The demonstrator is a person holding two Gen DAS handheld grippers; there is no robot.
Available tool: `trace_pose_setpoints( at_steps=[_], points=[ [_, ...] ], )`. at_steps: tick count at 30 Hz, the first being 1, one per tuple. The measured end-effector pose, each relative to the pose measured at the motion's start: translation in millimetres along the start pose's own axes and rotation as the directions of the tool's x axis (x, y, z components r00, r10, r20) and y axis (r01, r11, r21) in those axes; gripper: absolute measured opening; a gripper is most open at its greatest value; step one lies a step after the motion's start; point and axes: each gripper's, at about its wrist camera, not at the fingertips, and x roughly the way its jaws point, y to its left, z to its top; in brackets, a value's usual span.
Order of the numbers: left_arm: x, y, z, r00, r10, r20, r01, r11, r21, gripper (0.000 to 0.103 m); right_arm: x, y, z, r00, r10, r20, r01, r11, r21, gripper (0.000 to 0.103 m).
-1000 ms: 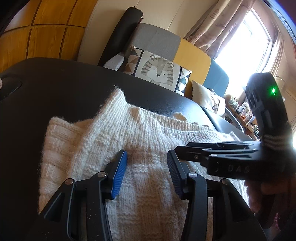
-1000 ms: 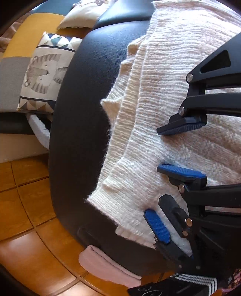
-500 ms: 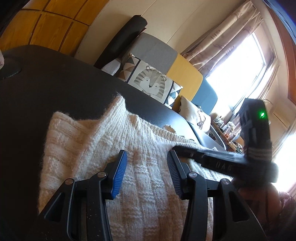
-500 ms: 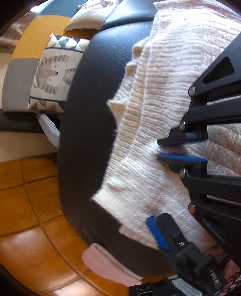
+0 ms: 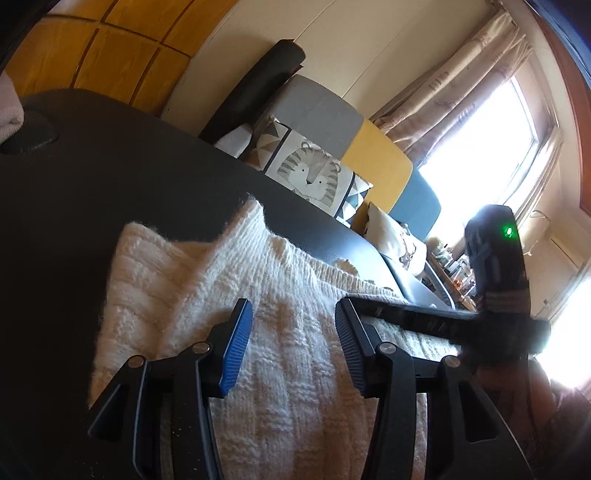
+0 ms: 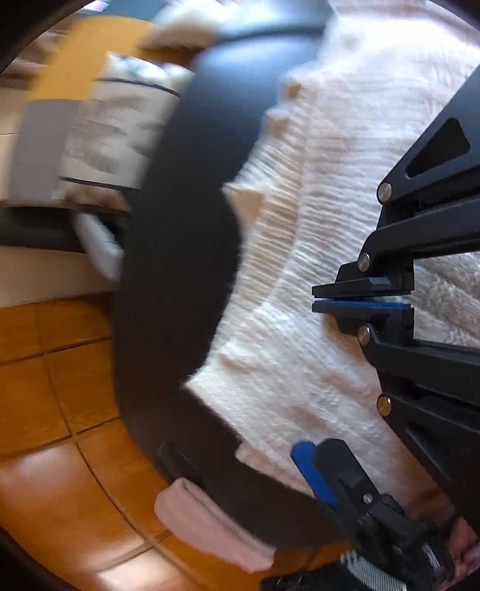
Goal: Fold clothes
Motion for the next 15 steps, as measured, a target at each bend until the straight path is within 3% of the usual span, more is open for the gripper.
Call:
trace_pose_setpoints(
  at_steps=[2,4,8,11,13,15],
  points=[
    [0,-1,-1,1.000,0.000,0.003,0.000,1.000,0.002,0.051,-7,-9,7,1.000,0.000,0.031,0.000,1.000,0.017,0.024],
    [0,-2,-1,1.000,0.001,0.004,-0.001,1.000,0.005,0.052,-9,-10,15,0.999,-0.020,0.030,0.020,1.000,-0.012,0.025],
    [-1,-2,-1,1.000,-0.002,0.004,0.002,1.000,0.002,0.052,14,8,24,0.995,-0.040,-0.095,0.024,0.985,-0.168,0.026],
    [-1,-2,-1,1.000,-0.003,0.004,0.003,1.000,-0.001,0.052,23,15,20,0.990,-0.096,-0.106,0.066,0.964,-0.259,0.028],
    [0,-2,0,1.000,-0.004,0.003,0.004,1.000,-0.002,0.052,23,15,19,0.989,-0.107,-0.106,0.076,0.963,-0.257,0.026],
    [0,-2,0,1.000,-0.005,0.002,0.005,1.000,-0.003,0.052,21,17,17,0.988,-0.117,-0.099,0.089,0.964,-0.251,0.007]
  ],
)
